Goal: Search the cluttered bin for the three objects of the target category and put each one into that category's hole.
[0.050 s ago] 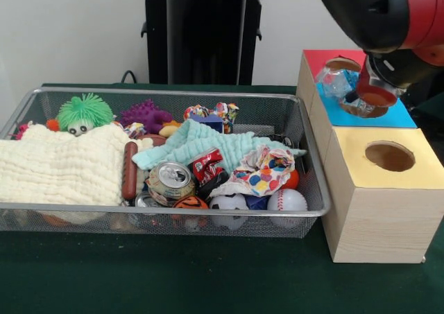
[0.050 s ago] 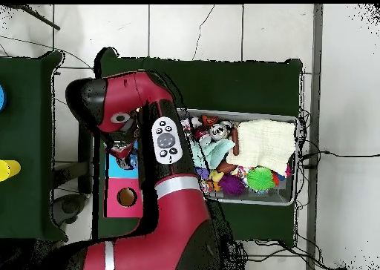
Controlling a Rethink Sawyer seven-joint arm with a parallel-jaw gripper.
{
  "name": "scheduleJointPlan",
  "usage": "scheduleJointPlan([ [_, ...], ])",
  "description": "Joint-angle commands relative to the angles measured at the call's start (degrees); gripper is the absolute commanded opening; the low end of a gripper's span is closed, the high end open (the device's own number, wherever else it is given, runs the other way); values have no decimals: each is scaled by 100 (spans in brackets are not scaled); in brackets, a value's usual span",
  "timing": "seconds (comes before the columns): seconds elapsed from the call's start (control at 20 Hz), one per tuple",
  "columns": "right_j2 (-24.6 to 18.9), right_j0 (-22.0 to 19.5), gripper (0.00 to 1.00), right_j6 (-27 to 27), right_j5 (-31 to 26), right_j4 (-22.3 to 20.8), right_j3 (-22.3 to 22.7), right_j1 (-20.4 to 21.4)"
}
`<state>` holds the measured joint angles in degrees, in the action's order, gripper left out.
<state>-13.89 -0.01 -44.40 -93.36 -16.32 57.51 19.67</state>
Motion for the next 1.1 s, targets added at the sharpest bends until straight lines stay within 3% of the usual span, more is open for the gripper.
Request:
scheduleJointPlan([
  [0.05,202,217,0,-892,-354,-606,-444,-518],
  [0.2,300,335,0,-950,-469,-718,-668,-590],
  [0.85,418,582,0,-1358,-264,-490,-1086,-962],
  [0.9,443,614,100,-1350,-314,-478,-1156,-1003],
  [1.1,502,650,100,-1273,-410,-521,-1223,-1024],
])
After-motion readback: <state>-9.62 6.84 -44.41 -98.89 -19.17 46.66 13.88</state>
